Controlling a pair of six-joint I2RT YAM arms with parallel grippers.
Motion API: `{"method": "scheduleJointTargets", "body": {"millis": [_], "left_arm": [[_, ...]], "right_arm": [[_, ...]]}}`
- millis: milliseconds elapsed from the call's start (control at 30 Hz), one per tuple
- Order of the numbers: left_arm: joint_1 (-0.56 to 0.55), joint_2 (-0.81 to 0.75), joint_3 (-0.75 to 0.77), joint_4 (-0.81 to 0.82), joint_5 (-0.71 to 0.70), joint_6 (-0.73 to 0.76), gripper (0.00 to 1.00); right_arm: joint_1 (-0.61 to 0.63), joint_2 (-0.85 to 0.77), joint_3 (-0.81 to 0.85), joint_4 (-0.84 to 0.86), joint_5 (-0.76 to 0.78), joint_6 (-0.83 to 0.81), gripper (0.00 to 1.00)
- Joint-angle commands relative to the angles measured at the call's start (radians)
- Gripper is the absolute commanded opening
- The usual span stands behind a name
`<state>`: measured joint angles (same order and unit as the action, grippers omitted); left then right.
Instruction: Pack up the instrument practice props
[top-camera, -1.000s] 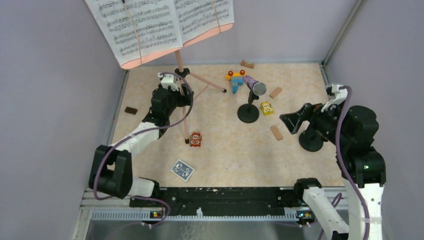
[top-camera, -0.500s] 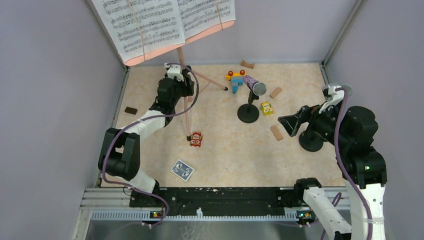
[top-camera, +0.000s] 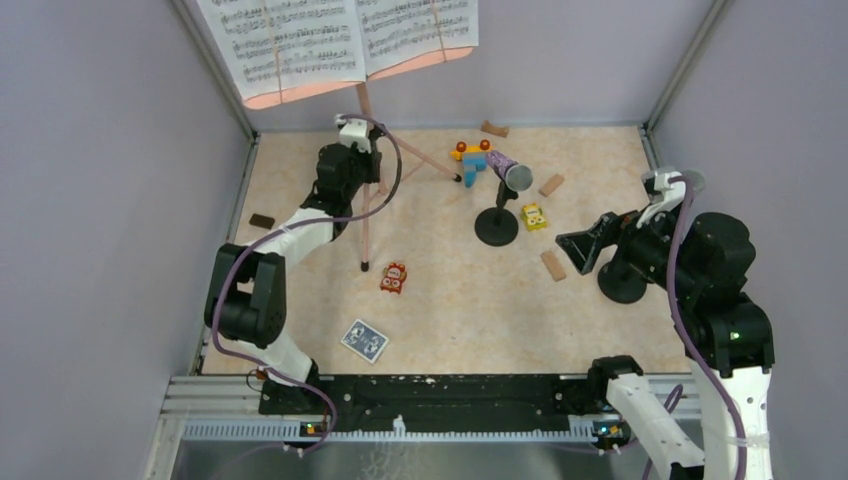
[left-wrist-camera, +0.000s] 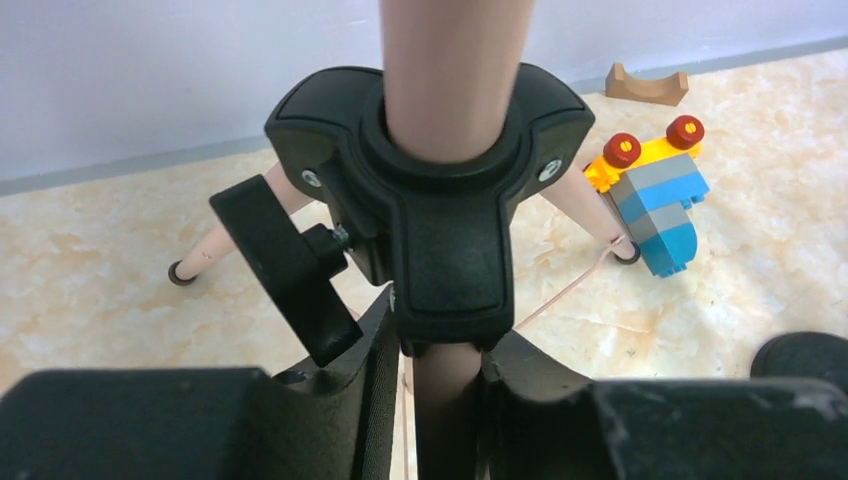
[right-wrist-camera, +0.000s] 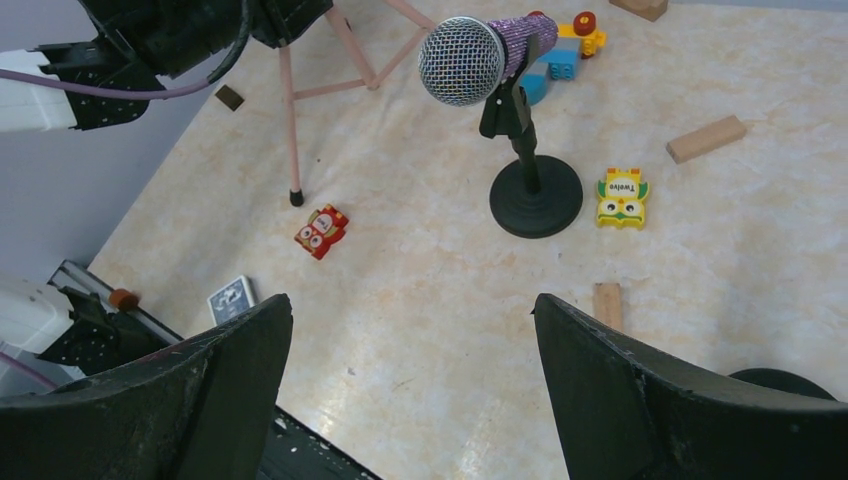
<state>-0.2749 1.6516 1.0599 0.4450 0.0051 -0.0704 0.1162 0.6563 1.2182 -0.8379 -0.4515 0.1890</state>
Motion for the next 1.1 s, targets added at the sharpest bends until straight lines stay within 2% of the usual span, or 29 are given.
{"method": "scheduleJointTargets", "body": {"millis": [0, 100, 300, 733, 1067], "left_arm": [[-0.006, -0.011, 0.013, 0.006, 0.152, 0.044, 0.09], [-0.006, -0.037, -0.015, 0.006, 0.191, 0.038, 0.05], [-0.03, -0.137, -0.111, 0.006, 0.256, -0.006, 0.07], [-0.206, -0.326, -0.295, -0.057, 0.152, -0.06, 0.11], [-0.323, -0.307, -0.32, -0.047, 0.089, -0.134, 0.12]], "right_arm": [[0.013, -0.009, 0.024, 0.011, 0.016, -0.016, 0.9], [0.013, -0.014, 0.021, 0.009, 0.019, -0.016, 0.9], [0.013, -0.024, 0.012, 0.009, 0.023, -0.015, 0.9], [0.013, -0.029, 0.009, -0.001, 0.027, -0.013, 0.9], [0.013, -0.029, 0.011, -0.012, 0.04, -0.013, 0.9]]}}
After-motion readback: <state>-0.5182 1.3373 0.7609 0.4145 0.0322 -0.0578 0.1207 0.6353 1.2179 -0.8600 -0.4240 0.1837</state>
